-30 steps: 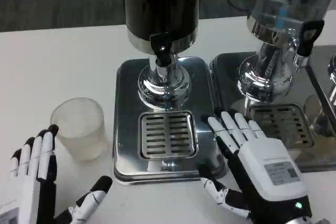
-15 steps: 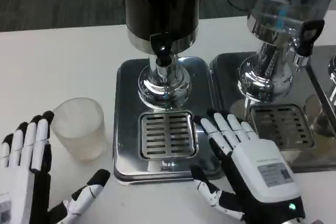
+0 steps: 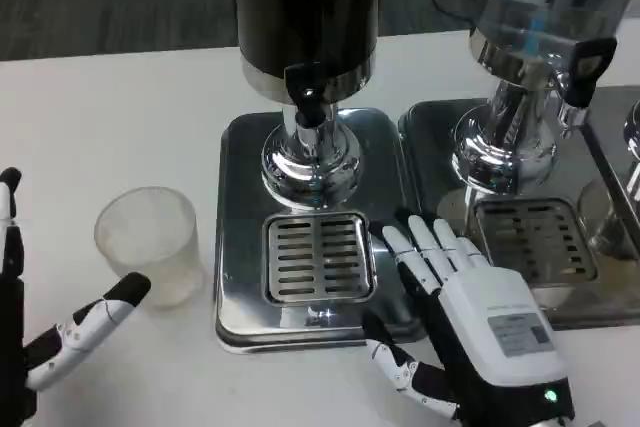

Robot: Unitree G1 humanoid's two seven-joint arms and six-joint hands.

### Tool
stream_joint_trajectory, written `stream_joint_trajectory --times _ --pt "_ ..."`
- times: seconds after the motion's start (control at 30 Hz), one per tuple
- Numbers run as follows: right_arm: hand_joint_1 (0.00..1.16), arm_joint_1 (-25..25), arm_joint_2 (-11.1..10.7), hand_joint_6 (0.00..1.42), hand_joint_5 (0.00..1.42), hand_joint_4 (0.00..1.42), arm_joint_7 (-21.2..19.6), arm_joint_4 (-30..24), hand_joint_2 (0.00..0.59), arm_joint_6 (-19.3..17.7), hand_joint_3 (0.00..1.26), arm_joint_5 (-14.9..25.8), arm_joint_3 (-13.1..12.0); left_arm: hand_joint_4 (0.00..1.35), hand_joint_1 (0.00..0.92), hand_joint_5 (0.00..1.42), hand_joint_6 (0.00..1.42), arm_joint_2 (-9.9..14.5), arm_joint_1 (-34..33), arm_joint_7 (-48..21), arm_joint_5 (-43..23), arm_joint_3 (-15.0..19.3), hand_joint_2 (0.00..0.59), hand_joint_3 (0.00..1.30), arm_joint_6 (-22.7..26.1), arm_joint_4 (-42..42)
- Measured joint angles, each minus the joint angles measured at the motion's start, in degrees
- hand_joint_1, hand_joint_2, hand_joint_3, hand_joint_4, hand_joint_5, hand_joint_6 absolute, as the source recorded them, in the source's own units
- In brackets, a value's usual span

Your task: Grasp the cup under the faucet to collect the drink, then remove the cup.

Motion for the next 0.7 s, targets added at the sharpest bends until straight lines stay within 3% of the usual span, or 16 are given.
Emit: stream_joint_trajectory --times 0.3,0.7 --pt "0.45 0.2 0.2 0.08 0.00 0.00 -0.1 0.0 0.433 0.7 0.09 0.1 -0.1 0.00 0.000 0.00 0.00 0.6 -6.7 -1.7 -7.6 -0.9 0.000 0.00 -10.1 16.6" --pt "0.46 0.3 0.3 0.09 0.00 0.00 -0.1 0.0 0.442 1.1 0.10 0.1 0.0 0.00 0.055 0.04 0.05 0.6 -12.6 0.1 -7.2 -2.7 0.000 0.00 -12.3 26.2"
